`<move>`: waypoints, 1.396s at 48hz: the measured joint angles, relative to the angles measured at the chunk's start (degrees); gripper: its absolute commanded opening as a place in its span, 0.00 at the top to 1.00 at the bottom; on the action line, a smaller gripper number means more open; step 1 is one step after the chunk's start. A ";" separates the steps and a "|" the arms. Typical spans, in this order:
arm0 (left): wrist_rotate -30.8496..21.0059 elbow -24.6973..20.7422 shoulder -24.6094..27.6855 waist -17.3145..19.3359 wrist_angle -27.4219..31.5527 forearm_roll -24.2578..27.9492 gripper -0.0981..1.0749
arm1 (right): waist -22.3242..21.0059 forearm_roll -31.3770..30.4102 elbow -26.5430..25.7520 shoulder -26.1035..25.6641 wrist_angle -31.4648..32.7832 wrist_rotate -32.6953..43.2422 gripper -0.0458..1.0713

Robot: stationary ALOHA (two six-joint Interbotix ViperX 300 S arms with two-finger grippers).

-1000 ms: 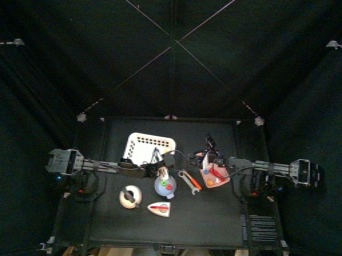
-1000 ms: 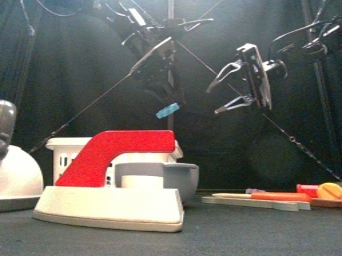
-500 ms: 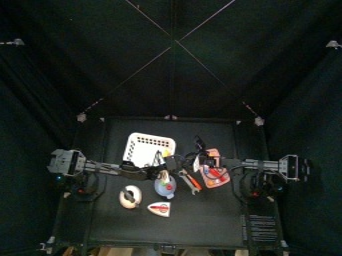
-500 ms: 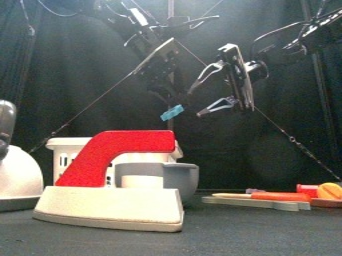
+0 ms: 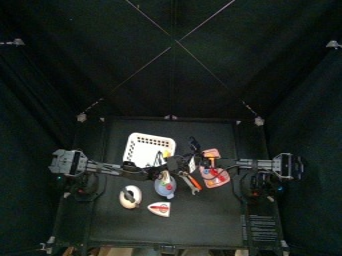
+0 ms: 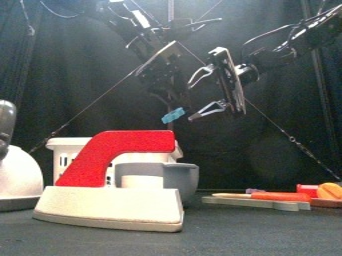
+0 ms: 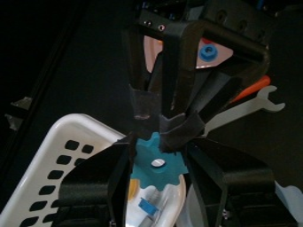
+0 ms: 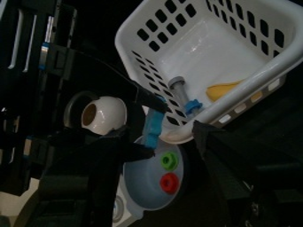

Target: Hand over blue gear

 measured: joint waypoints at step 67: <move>-1.93 -0.35 0.70 0.44 -0.97 1.05 0.09 | 0.35 0.53 -1.32 2.55 0.00 0.00 0.43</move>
